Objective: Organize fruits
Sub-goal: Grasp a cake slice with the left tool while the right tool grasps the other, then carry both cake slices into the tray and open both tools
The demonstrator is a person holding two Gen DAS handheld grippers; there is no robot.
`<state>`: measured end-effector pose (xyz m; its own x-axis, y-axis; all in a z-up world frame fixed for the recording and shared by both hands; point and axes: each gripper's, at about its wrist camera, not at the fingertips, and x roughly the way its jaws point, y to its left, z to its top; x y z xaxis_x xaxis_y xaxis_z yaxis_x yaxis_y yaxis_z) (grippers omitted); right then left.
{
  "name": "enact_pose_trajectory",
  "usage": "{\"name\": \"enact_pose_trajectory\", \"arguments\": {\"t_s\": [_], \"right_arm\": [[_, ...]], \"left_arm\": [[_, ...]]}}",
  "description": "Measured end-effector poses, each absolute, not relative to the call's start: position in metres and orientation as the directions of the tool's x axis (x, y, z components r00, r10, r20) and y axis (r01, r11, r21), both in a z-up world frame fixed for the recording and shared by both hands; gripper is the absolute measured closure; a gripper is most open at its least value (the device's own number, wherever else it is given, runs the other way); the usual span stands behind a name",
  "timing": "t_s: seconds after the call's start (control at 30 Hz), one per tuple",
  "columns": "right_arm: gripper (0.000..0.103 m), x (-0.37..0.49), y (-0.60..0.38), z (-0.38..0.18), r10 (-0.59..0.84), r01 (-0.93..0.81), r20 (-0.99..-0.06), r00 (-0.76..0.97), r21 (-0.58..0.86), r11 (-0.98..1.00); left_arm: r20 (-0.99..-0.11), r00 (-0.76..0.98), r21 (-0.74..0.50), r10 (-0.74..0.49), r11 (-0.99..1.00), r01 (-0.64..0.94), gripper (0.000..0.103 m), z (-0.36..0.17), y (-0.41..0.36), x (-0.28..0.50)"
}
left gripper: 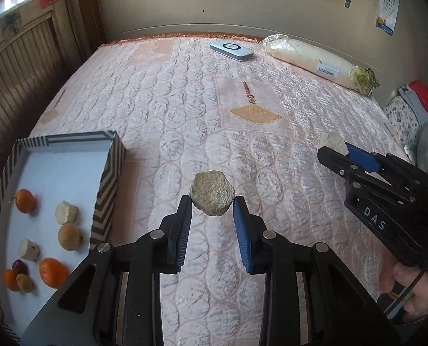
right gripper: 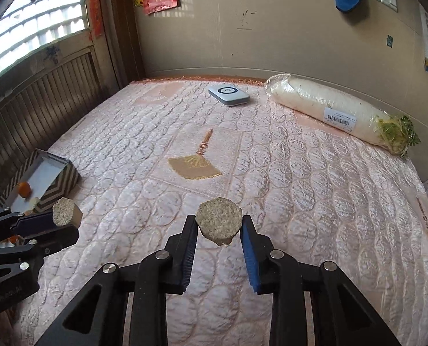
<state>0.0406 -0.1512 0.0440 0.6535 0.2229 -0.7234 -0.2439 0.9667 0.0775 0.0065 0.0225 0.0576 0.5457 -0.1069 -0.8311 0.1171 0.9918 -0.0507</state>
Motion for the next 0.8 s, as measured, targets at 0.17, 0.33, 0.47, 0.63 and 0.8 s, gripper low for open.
{"name": "enact_pose_trajectory", "arguments": {"t_s": [0.17, 0.33, 0.47, 0.63, 0.8], "right_arm": [[0.074, 0.002, -0.121, 0.054, 0.273, -0.287, -0.695, 0.665, 0.099, 0.953], [0.074, -0.024, -0.079, 0.056, 0.316, -0.359, -0.690, 0.651, 0.087, 0.929], [0.074, -0.037, -0.052, 0.057, 0.346, -0.403, -0.690, 0.636, 0.085, 0.911], [0.074, -0.050, -0.023, 0.060, 0.368, -0.447, -0.686, 0.627, 0.069, 0.892], [0.074, -0.058, 0.002, 0.062, 0.378, -0.487, -0.691, 0.616, 0.044, 0.872]], "left_arm": [[-0.817, 0.569, -0.046, -0.087, 0.995, 0.087, 0.074, 0.063, 0.052, -0.018], [-0.798, 0.602, -0.030, -0.042, 0.999, 0.029, 0.074, 0.070, 0.086, -0.041], [-0.786, 0.617, -0.032, -0.014, 0.999, -0.018, 0.074, 0.073, 0.115, -0.055], [-0.778, 0.628, -0.036, 0.021, 0.996, -0.077, 0.074, 0.073, 0.150, -0.072], [-0.777, 0.627, -0.037, 0.061, 0.989, -0.142, 0.074, 0.069, 0.185, -0.084]]}}
